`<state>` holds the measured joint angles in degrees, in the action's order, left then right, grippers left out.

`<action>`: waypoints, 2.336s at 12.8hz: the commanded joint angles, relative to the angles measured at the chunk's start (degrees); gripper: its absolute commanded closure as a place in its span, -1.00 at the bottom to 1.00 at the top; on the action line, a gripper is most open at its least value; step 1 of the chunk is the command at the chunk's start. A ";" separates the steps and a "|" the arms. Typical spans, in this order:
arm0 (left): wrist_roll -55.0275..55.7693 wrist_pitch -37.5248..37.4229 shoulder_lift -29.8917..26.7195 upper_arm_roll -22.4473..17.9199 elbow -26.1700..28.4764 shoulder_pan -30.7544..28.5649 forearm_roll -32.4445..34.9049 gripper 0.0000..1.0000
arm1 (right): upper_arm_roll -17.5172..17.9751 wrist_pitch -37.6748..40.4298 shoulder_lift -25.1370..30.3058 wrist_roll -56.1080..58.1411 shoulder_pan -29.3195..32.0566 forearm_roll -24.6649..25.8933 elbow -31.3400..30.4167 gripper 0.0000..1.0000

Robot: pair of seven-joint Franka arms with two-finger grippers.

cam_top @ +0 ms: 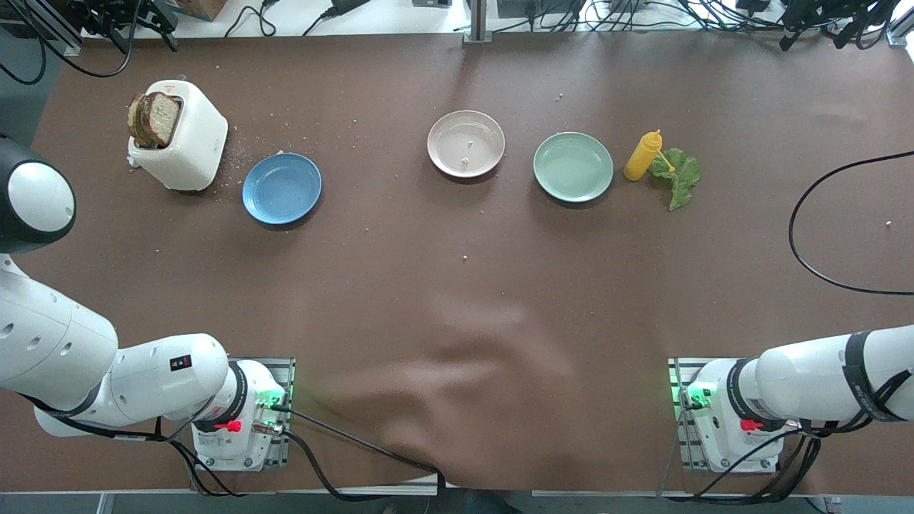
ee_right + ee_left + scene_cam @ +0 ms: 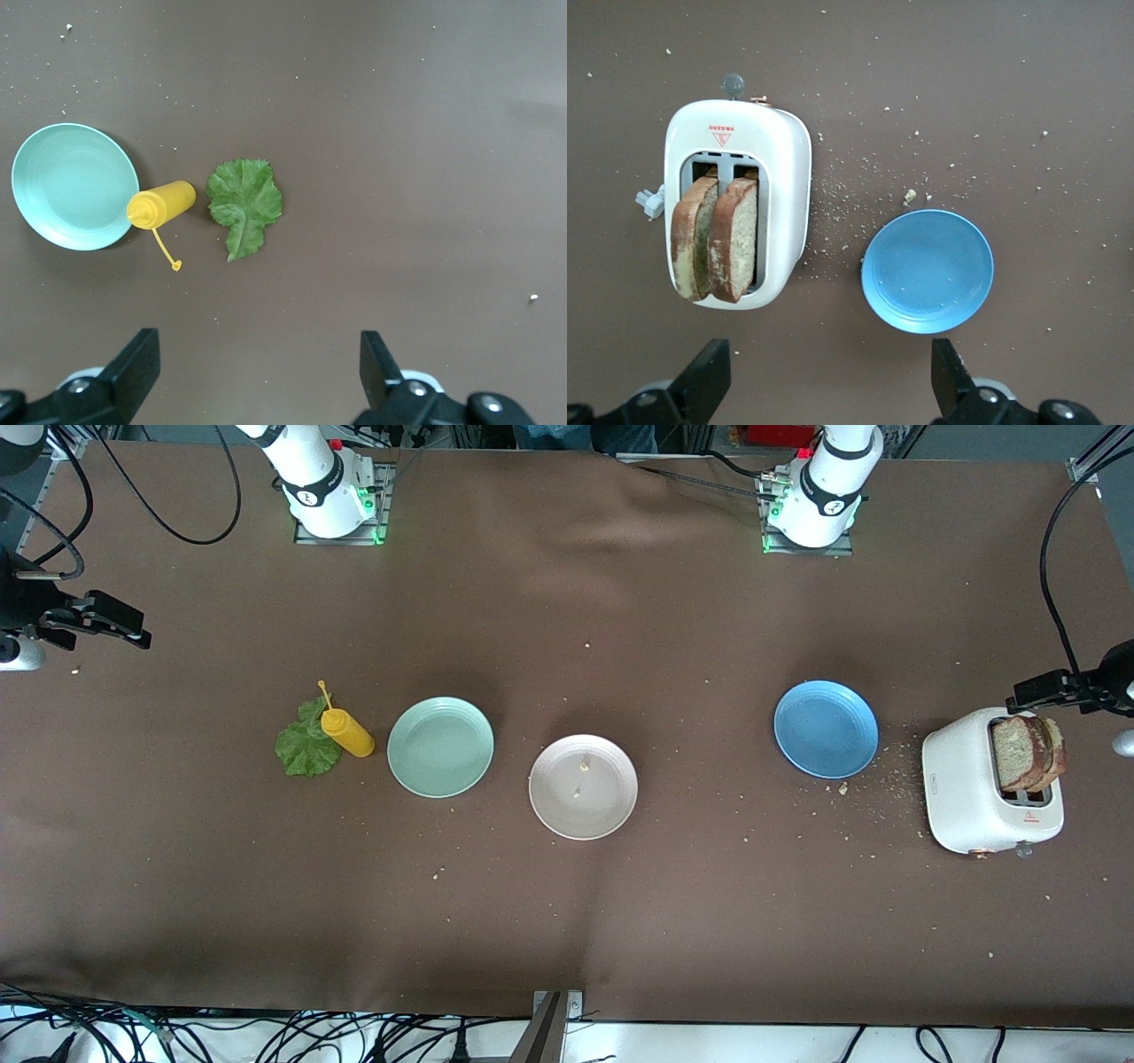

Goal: Make sandwich in beige plate with both arms

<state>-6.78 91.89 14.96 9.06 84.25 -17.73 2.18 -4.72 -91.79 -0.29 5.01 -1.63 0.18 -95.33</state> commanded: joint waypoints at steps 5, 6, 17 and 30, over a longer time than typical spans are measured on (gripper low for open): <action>-2.27 6.28 9.72 0.53 -1.02 -3.62 2.30 -1.00 | 0.06 0.30 -1.47 0.26 0.22 -1.33 0.59 -1.00; -2.27 6.98 10.52 0.61 -1.02 -4.32 2.39 -1.00 | 0.06 0.04 -1.56 0.09 0.14 -1.50 0.59 -1.00; -1.66 11.21 14.57 0.52 1.71 -5.91 3.97 0.51 | -3.00 -3.57 -7.88 24.99 3.47 -9.80 -0.99 -0.98; 6.19 -12.43 13.16 8.68 -15.97 -2.94 -17.44 1.00 | -5.65 -2.86 -25.72 76.78 11.12 -39.02 -1.17 -0.98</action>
<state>-7.33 80.84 27.15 15.29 68.39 -22.88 -10.62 -10.69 -95.31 -23.88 75.91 8.41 -35.54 -96.85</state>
